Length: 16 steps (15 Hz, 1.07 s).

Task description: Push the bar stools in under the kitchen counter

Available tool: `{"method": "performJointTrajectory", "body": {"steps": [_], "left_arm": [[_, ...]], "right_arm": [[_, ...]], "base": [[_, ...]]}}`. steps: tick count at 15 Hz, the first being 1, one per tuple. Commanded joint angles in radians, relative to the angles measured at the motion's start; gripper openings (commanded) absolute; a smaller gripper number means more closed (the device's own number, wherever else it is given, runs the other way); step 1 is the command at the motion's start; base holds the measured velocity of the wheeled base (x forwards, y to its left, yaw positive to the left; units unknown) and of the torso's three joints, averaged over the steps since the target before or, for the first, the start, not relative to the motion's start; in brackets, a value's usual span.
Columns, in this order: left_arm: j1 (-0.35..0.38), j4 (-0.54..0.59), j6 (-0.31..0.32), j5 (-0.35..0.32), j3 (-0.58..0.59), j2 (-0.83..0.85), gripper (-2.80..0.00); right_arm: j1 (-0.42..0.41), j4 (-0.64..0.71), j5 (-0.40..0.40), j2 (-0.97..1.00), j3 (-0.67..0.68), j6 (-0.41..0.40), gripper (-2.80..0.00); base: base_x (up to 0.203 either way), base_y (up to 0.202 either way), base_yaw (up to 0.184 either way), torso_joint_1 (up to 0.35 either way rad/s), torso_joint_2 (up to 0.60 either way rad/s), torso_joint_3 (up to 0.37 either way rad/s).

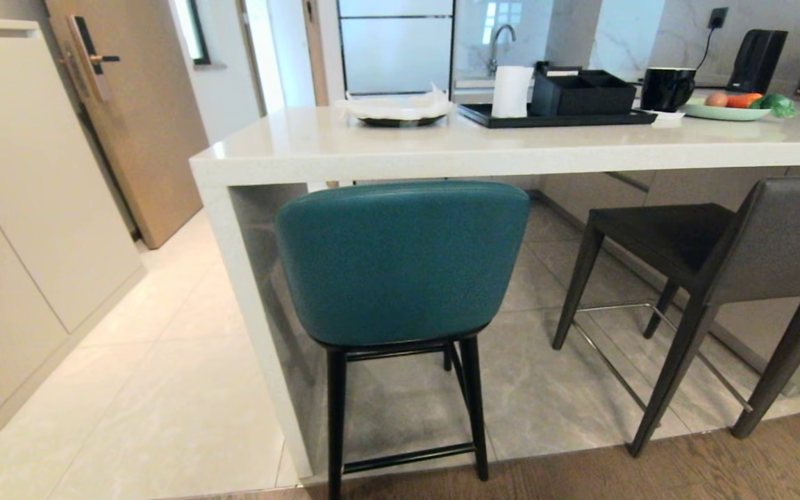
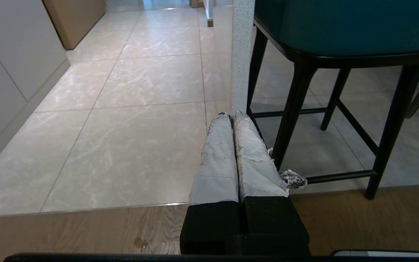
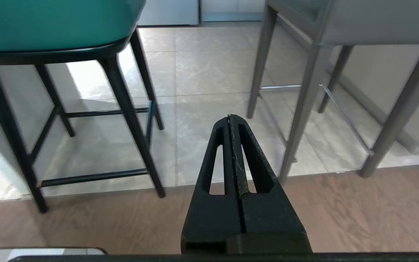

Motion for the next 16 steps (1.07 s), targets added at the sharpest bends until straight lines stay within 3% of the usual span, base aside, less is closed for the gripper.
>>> {"method": "performJointTrajectory", "body": {"steps": [1,16], "left_arm": [[0.001,0.0,-0.001,-0.001,0.0,0.002,-2.8],[-0.001,-0.001,-0.014,0.001,0.0,0.002,-2.8]], "right_arm": [[0.0,0.002,0.0,0.002,0.002,0.001,-2.8],[0.0,0.0,-0.004,0.002,0.002,0.004,-2.8]], "base": [[0.006,-0.057,0.002,0.004,0.0,0.005],[0.0,-0.19,0.002,0.003,0.0,0.002]]}}
